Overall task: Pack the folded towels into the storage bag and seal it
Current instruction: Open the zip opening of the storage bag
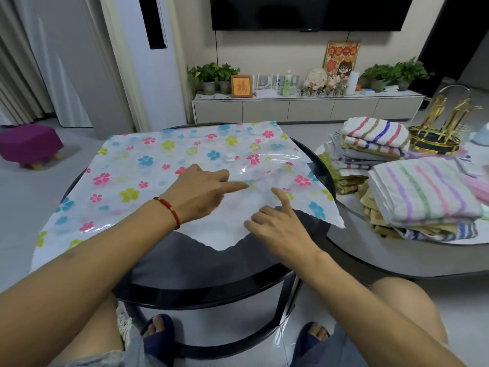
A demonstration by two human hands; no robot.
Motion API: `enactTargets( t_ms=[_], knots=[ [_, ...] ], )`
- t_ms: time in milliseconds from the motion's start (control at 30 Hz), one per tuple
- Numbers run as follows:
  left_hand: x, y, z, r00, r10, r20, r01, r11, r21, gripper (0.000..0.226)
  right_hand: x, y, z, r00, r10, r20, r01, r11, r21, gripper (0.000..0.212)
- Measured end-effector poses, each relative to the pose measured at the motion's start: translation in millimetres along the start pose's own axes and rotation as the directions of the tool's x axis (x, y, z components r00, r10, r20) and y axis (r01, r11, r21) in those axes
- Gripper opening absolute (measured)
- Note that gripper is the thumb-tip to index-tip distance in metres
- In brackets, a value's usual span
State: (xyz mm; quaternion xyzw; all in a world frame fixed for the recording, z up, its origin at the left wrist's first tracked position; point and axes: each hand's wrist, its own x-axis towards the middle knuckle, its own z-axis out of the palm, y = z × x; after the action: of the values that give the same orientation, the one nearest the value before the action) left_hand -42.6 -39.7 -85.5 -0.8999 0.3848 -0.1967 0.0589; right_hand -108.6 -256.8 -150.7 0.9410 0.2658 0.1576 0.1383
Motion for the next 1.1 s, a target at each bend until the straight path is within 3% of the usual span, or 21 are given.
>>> enactTargets(
  t_ms=[133,233,400,533,733,833,900,967,1100],
  knots=[
    [19.1,-10.8,-3.5,0.996,-0.092,-0.02,0.092,0.996,-0.016,0.052,-25.9,-13.0,15.8,0.993,0.1,0.065,-0.109,0.981,0.163,0.034],
    [34.1,-15.4,-5.0,0.99,-0.136,-0.019,0.137,0.991,0.012,0.05,-39.9,-26.0,19.8,0.986,0.169,0.002,-0.161,0.939,0.303,0.035],
    [39.2,-28.1,-6.0,0.936,-0.351,-0.012,0.35,0.936,-0.041,0.052,-57.7,-37.8,19.4,0.978,0.205,0.031,-0.207,0.95,0.235,0.049],
    [31.9,-38.9,-5.1,0.927,-0.374,0.016,0.373,0.92,-0.122,0.049,-61.0,-32.6,8.5,0.982,0.184,0.049,-0.189,0.919,0.346,0.033],
    [15.0,-31.1,-5.5,0.967,-0.233,0.1,0.248,0.952,-0.181,0.07,-14.3,25.5,-21.8,0.998,-0.053,0.039,0.051,0.998,0.045,0.038],
    [11.8,-36.7,-3.8,0.965,-0.246,0.09,0.258,0.95,-0.176,0.077,-11.8,50.1,-22.8,0.992,0.115,0.055,-0.111,0.991,-0.07,0.029],
    [13.6,-43.0,-3.1,0.954,-0.285,0.094,0.297,0.94,-0.168,0.085,-27.0,53.1,-10.2,0.969,0.243,0.045,-0.242,0.969,-0.045,0.023],
    [18.7,-50.0,-6.2,0.944,-0.313,0.106,0.327,0.929,-0.175,0.091,-48.9,47.2,9.6,0.931,0.356,0.077,-0.362,0.926,0.11,0.02],
    [30.6,-65.2,-18.4,0.923,-0.37,0.106,0.385,0.898,-0.215,0.091,-83.0,28.3,25.9,0.819,0.516,0.249,-0.565,0.651,0.507,0.028]
  ],
)
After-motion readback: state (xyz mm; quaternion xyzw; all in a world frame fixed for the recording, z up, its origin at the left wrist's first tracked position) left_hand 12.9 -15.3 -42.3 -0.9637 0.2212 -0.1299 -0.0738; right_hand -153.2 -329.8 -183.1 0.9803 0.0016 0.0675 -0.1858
